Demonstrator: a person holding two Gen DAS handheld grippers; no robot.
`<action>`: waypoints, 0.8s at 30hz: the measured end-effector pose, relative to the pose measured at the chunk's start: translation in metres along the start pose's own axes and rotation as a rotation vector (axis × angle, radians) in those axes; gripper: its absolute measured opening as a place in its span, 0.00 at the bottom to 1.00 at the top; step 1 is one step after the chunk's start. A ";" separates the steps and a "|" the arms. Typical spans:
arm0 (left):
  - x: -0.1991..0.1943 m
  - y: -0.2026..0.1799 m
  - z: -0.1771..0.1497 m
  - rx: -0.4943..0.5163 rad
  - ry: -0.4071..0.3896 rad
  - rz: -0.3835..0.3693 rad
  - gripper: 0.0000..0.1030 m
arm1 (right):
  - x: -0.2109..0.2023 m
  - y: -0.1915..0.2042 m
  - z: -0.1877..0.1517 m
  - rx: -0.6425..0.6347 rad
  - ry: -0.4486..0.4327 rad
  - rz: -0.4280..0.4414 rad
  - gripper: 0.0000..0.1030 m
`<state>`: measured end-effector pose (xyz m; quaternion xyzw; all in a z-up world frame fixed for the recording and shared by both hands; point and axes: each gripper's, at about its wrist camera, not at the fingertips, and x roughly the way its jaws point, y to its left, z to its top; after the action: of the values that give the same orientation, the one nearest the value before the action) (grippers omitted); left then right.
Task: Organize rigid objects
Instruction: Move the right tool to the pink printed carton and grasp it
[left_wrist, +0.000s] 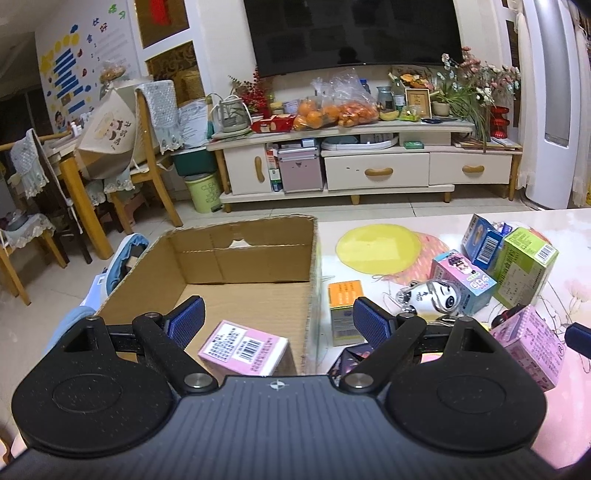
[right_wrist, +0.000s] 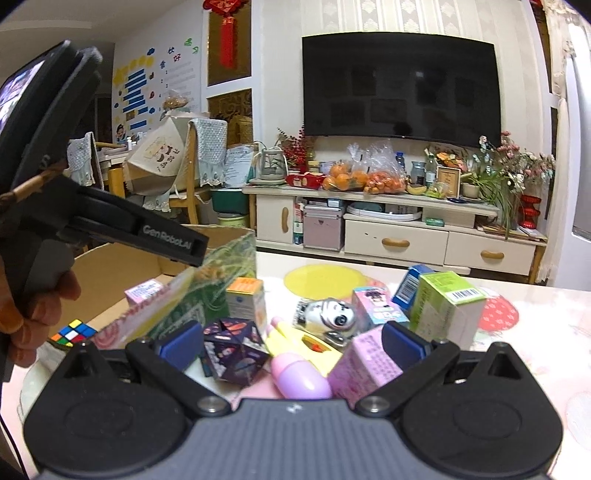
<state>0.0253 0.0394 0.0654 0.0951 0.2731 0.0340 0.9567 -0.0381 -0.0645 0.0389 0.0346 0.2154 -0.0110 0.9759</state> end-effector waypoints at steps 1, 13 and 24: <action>0.000 0.001 0.000 0.004 -0.002 -0.004 1.00 | 0.000 -0.002 -0.001 0.002 0.000 -0.003 0.99; -0.003 -0.004 -0.009 0.089 -0.004 -0.090 1.00 | 0.002 -0.053 -0.011 0.049 0.015 -0.085 0.99; 0.000 0.003 -0.014 0.092 0.045 -0.143 1.00 | 0.031 -0.071 -0.021 0.025 0.092 0.013 0.84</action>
<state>0.0177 0.0448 0.0542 0.1185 0.3018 -0.0450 0.9449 -0.0212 -0.1340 0.0019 0.0488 0.2597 -0.0056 0.9645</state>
